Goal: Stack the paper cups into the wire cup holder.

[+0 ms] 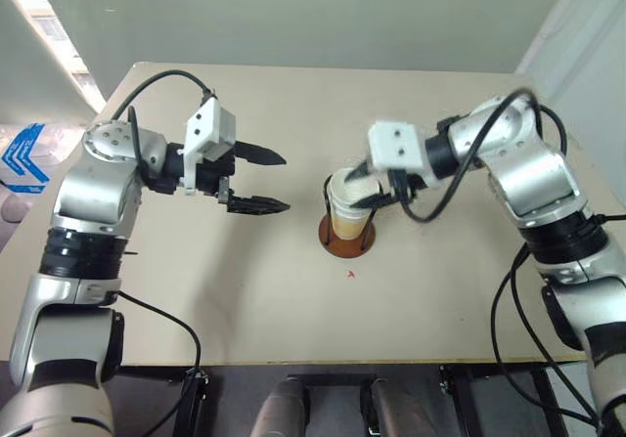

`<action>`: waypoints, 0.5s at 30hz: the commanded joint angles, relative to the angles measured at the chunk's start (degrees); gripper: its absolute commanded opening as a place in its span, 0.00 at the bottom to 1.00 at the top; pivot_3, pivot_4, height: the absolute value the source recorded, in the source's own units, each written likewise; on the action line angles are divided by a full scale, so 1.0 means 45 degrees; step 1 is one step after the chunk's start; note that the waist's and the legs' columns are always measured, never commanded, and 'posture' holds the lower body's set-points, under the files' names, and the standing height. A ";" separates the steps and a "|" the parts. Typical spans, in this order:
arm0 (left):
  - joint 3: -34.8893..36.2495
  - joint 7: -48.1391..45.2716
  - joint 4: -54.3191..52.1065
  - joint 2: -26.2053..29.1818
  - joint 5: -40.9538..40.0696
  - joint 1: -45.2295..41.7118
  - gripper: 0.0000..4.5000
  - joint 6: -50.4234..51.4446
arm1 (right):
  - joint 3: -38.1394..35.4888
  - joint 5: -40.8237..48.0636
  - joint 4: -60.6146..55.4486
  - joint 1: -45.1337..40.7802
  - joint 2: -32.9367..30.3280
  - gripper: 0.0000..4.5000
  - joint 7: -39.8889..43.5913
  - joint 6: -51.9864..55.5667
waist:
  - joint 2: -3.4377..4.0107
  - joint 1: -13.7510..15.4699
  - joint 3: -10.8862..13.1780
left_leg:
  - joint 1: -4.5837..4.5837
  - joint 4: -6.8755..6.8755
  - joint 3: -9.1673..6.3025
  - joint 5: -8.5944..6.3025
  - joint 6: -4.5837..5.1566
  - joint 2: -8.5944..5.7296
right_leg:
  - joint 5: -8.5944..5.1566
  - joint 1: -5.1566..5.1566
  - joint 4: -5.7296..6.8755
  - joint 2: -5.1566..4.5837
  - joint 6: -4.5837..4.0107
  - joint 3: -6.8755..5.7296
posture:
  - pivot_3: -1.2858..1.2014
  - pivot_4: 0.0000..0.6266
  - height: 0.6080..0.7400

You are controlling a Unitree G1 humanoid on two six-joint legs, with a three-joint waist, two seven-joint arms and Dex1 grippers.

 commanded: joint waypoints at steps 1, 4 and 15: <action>0.0790 0.0467 -0.0515 0.0253 -0.0234 0.0224 1.00 0.0055 | -0.2354 0.1147 -0.0223 -0.0129 -0.0448 0.67 -0.0837 0.1632 | -0.0003 0.0012 -0.0001 | 0.0000 0.0000 0.0000 0.0000 0.0000 0.0000 | -0.0001 0.0003 -0.0005 0.0000 -0.0001 0.0000 | 0.52 0.24 1.00; 0.1401 0.1135 -0.0610 0.0298 -0.0475 0.0672 1.00 0.0415 | -0.4247 0.2148 -0.0559 0.0723 -0.0787 0.67 -0.1732 0.3185 | -0.0004 0.0050 -0.0002 | -0.0006 -0.0001 0.0001 0.0000 -0.0001 -0.0003 | -0.0002 0.0007 -0.0015 0.0000 -0.0002 0.0000 | 0.52 0.24 1.00; 0.3614 0.4535 -0.1350 -0.0266 -0.0888 0.3127 1.00 0.0865 | -0.7098 0.2634 -0.0491 0.5770 -0.1112 0.67 -0.5038 0.3842 | -0.0004 0.0033 -0.0002 | 0.0024 -0.0012 0.0007 0.0039 -0.0039 0.0002 | 0.0007 0.0010 0.0030 0.0002 0.0001 0.0003 | 0.52 0.24 1.00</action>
